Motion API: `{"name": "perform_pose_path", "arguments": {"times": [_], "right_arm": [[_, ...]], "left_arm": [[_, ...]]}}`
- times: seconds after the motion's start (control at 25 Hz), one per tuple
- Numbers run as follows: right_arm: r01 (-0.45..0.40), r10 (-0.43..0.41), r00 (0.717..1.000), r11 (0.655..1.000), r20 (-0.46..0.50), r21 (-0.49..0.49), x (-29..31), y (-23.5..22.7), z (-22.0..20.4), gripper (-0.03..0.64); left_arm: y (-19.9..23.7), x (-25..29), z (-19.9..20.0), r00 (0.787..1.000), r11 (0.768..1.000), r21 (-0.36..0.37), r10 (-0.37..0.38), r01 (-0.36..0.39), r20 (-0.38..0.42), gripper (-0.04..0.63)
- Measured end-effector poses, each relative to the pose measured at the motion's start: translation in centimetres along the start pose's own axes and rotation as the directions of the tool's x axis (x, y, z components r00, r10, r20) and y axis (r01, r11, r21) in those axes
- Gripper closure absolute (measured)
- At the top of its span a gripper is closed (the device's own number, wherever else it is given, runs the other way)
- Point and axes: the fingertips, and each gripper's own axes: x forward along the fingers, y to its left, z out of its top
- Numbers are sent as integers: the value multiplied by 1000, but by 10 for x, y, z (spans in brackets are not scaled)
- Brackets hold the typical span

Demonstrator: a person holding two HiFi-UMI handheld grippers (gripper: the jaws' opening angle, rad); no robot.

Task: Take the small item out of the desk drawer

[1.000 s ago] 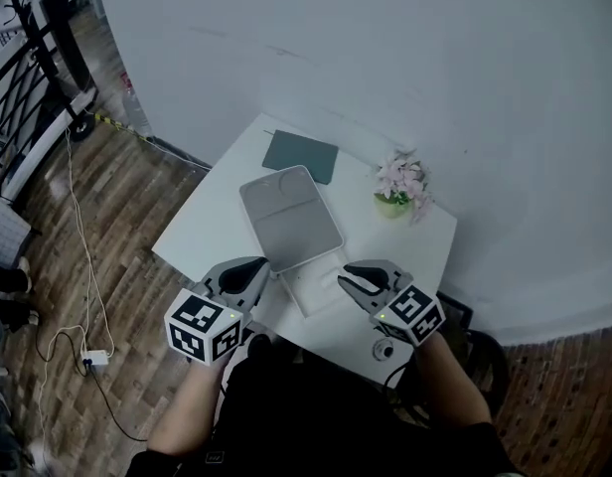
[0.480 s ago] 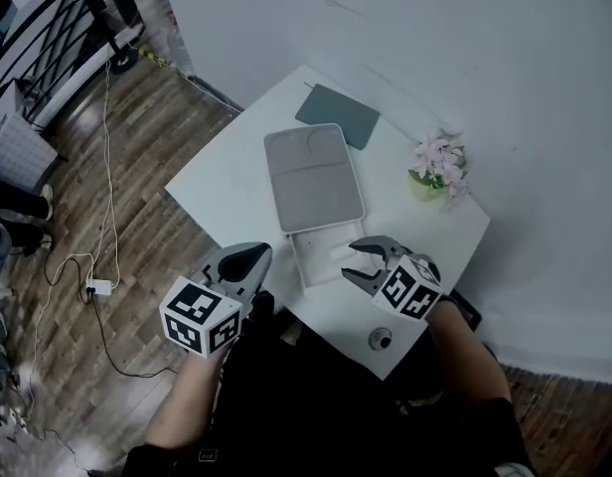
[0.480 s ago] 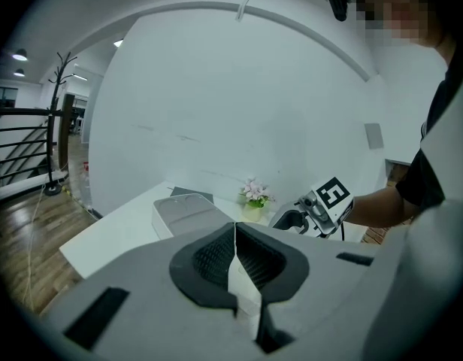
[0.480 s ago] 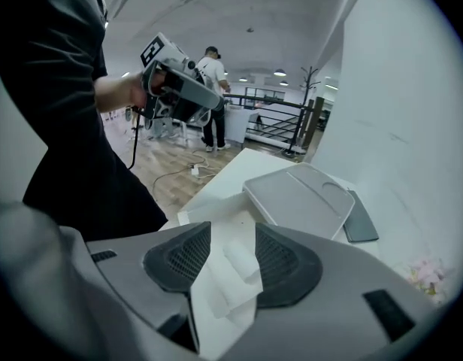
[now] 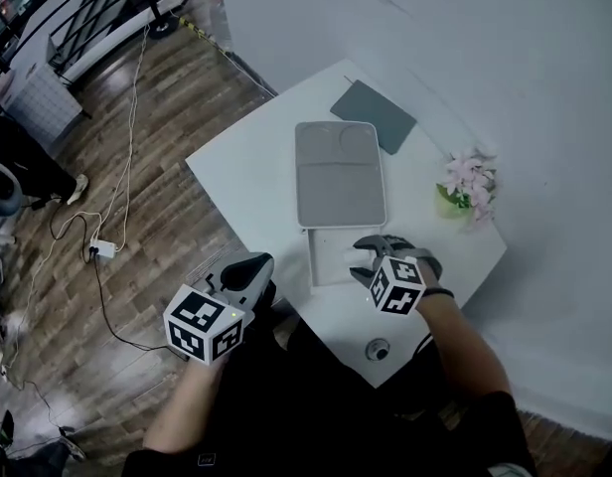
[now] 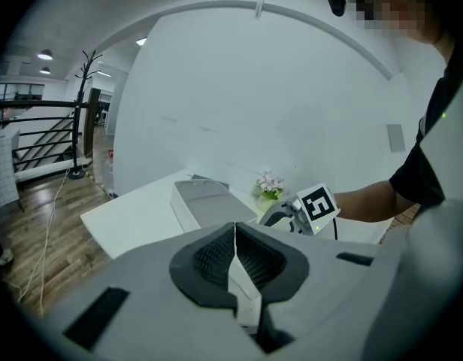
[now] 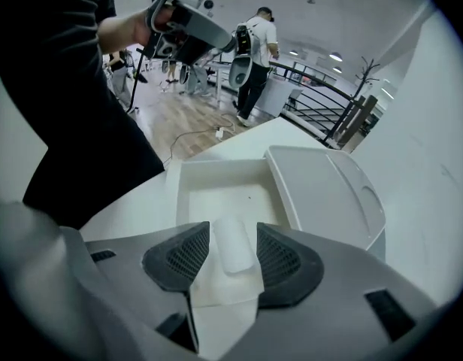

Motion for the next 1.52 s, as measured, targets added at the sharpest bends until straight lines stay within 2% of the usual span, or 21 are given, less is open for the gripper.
{"name": "perform_pose_path", "arguments": {"times": [0.2, 0.4, 0.64, 0.76, 1.08, 1.16, 1.28, 1.36, 1.52], "right_arm": [[-73, 71, 996, 996, -50, -51, 22, 8, -9, 416], [-66, 62, 994, 997, -85, -43, 35, -4, -7, 407], [-37, 18, 984, 994, -179, -102, 49, -13, -14, 407], [-26, 8, 978, 996, -209, -85, 50, -16, -15, 442], [-43, 33, 977, 998, -209, -43, 35, -15, 1, 445], [-24, 20, 982, 1000, -188, -16, 26, -20, 6, 445], [62, -51, 989, 996, -139, 69, 8, -35, 11, 445], [120, -107, 990, 981, -89, 153, -6, -41, 17, 445], [167, -165, 986, 948, -31, 272, -31, -40, 24, 446]], "left_arm": [[3, 3, -1, 1000, 999, 26, 20, -20, -13, 581], [4, 0, -1, 999, 999, 40, 9, -7, -34, 581], [7, 0, 1, 999, 999, 46, -3, 5, -42, 581], [11, -2, 9, 999, 998, 55, -14, 16, -37, 581], [19, -19, 42, 1000, 995, 99, -29, 29, 2, 581], [21, -18, 47, 999, 994, 105, -41, 40, 10, 580], [27, -15, 56, 998, 992, 116, -53, 50, 25, 581], [34, -14, 64, 998, 991, 121, -58, 53, 35, 581], [40, -7, 78, 996, 986, 146, -85, 78, 42, 581]]}}
